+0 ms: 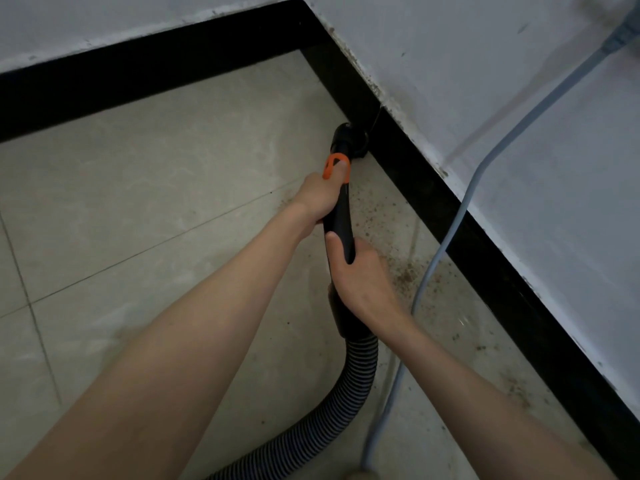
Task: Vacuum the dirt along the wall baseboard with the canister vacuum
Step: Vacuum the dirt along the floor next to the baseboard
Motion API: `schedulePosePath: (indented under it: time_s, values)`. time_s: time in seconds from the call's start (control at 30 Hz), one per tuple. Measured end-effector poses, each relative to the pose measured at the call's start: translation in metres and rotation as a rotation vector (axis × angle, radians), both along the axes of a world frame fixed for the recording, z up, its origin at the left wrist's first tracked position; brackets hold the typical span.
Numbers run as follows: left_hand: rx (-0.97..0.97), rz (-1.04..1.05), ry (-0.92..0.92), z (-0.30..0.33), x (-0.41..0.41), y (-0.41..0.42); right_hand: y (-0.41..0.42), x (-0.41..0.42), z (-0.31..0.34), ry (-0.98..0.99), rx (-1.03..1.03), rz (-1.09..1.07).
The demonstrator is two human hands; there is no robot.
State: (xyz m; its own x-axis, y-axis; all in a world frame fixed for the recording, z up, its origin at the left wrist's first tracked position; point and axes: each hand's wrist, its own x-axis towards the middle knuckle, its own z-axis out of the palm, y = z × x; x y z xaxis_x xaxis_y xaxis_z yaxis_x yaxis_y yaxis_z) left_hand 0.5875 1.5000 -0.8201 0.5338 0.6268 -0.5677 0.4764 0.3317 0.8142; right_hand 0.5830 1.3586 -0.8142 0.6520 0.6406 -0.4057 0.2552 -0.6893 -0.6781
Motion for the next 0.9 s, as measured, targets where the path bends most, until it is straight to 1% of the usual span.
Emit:
schedulePosePath:
  time_s: [0.17,0.3,0.4,0.47,0.6,0.7,0.9]
  values:
    - [0.012,-0.005,-0.037,0.003,-0.004,-0.015,-0.014,-0.006,0.001,-0.014,-0.002,-0.021]
    - [0.040,-0.068,-0.010,0.006,-0.008,-0.030,-0.028,-0.011,0.000,0.079,0.044,-0.069]
    - [0.062,-0.072,-0.012,0.007,-0.007,-0.040,-0.036,-0.010,0.003,0.120,0.071,-0.078]
    - [0.062,-0.097,-0.043,0.009,-0.006,-0.044,-0.041,-0.007,0.007,0.195,0.117,-0.103]
    - [0.042,-0.189,-0.085,0.015,-0.004,-0.049,-0.052,-0.003,0.016,0.408,0.189,-0.163]
    - [-0.012,-0.185,-0.126,0.020,-0.004,-0.055,-0.058,-0.002,0.021,0.524,0.239,-0.210]
    - [-0.095,-0.122,-0.192,0.024,-0.012,-0.063,-0.060,-0.004,0.028,0.627,0.268,-0.237]
